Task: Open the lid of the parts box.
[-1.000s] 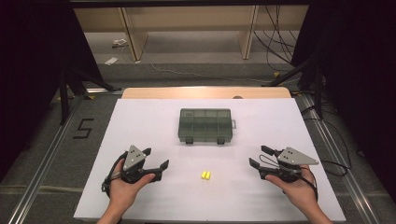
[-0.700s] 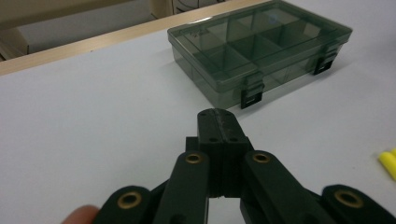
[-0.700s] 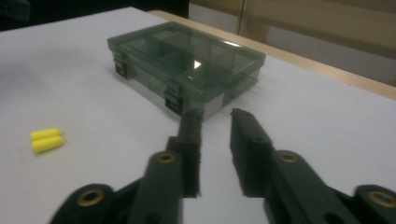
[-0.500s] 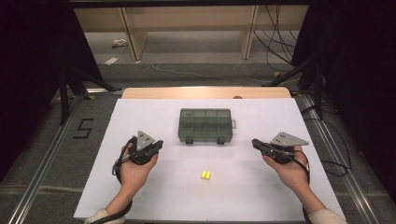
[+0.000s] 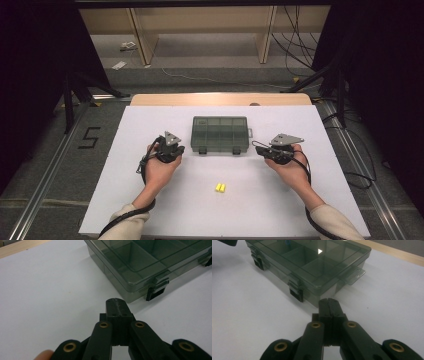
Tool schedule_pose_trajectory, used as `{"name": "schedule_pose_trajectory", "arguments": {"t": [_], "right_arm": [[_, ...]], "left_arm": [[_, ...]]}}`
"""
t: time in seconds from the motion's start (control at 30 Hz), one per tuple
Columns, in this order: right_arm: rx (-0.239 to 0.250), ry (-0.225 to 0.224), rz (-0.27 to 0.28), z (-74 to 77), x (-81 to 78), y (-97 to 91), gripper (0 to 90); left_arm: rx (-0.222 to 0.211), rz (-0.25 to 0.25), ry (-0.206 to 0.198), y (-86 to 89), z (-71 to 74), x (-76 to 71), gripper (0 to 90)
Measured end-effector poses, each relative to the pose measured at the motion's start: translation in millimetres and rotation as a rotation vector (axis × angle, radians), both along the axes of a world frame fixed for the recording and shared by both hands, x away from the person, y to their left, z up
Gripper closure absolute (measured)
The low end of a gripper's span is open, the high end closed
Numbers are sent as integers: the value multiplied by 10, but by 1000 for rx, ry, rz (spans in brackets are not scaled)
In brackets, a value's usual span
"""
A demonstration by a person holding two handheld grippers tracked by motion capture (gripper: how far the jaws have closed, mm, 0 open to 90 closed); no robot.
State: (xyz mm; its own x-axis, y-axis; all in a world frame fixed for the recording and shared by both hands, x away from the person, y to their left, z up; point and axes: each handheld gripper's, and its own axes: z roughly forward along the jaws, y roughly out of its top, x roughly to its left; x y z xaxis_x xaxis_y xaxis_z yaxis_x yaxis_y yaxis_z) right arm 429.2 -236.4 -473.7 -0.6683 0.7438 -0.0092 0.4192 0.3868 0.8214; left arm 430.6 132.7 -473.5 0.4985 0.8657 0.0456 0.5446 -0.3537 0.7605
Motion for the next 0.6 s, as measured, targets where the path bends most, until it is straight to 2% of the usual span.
{"name": "schedule_pose_trajectory", "arguments": {"t": [0.3,0.6], "right_arm": [[-9,23,10,-38,62,65,900],[-25,26,15,-71,91,122,900]], "left_arm": [[36,-14,-10,-78,-52,52,899],[43,-19,-9,-98,-86,83,899]]}}
